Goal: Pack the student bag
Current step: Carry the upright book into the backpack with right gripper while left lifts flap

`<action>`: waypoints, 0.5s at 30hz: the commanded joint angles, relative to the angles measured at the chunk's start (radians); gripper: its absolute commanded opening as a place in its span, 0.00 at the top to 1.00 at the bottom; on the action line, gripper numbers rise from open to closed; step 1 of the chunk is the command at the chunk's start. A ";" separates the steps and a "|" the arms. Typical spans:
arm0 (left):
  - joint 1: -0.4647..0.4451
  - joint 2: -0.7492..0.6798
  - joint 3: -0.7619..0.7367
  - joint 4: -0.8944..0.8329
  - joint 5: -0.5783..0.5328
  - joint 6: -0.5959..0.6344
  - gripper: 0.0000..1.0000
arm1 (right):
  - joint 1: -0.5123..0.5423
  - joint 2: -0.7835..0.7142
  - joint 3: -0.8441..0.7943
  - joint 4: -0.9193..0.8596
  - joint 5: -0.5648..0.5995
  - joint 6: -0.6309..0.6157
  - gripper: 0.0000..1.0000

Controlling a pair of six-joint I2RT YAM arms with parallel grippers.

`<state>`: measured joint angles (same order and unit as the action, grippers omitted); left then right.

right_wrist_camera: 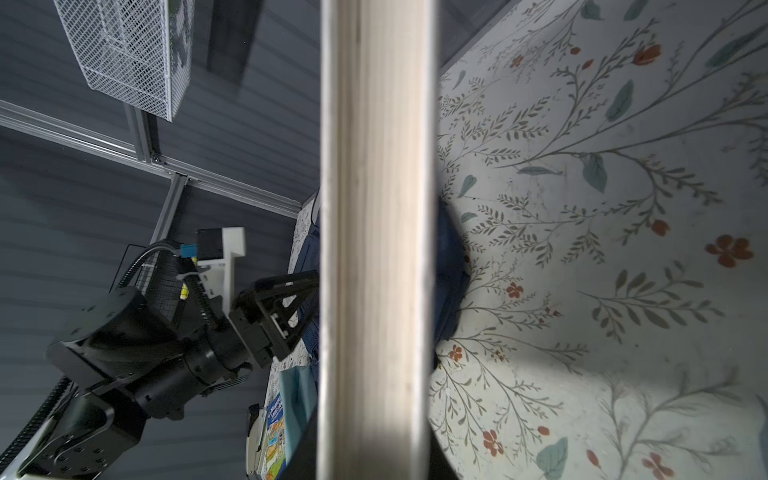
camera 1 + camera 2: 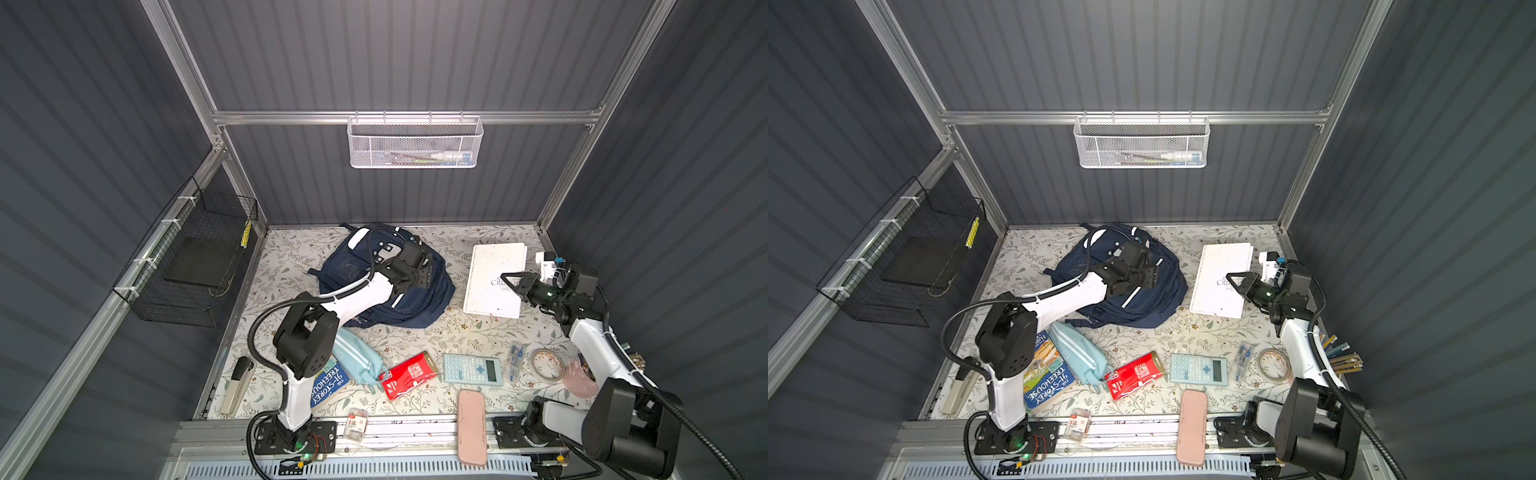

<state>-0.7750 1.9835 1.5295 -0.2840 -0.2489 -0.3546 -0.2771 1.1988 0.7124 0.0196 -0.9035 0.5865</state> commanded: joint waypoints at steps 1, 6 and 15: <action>-0.023 0.036 0.049 -0.101 -0.047 0.150 0.22 | -0.002 -0.014 0.006 0.015 -0.021 -0.028 1.00; -0.059 0.111 0.090 -0.125 -0.094 0.177 0.19 | -0.004 -0.008 -0.007 0.021 -0.026 -0.031 1.00; -0.071 0.157 0.188 -0.203 -0.187 0.155 1.00 | -0.004 -0.016 -0.035 0.022 -0.028 -0.021 1.00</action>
<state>-0.8471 2.1803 1.6867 -0.4282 -0.3916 -0.2085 -0.2790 1.2003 0.6857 -0.0090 -0.8951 0.5644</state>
